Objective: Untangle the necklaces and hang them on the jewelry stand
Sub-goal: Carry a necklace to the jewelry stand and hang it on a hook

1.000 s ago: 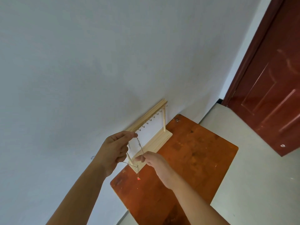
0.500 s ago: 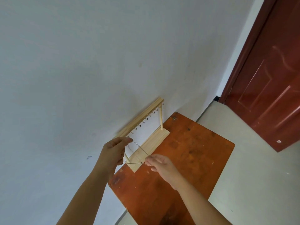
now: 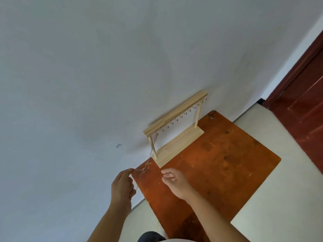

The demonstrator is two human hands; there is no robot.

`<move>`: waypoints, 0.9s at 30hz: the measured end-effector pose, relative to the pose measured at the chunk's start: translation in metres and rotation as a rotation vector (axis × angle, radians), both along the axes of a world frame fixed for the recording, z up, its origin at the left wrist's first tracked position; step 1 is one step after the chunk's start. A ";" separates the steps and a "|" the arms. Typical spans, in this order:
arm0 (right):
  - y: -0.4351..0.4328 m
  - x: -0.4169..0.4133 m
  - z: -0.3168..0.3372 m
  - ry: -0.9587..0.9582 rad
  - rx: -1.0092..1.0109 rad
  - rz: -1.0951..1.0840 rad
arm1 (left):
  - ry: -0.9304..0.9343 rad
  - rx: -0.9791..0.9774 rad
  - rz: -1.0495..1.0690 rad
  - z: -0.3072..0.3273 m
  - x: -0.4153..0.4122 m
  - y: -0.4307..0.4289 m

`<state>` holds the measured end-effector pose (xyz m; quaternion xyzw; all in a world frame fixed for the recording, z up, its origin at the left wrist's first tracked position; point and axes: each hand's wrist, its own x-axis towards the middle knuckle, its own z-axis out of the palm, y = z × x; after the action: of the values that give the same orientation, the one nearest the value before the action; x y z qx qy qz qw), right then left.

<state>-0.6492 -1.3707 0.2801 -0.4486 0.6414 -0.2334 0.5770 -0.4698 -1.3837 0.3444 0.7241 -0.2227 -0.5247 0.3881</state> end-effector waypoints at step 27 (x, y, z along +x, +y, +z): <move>-0.024 0.009 -0.058 0.181 0.081 0.105 | 0.059 0.138 0.270 -0.046 0.032 0.020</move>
<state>-0.6406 -1.3943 0.2222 -0.4769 0.6757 -0.1352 0.5457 -0.4374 -1.3641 0.2979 0.7567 -0.0751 -0.5029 0.4109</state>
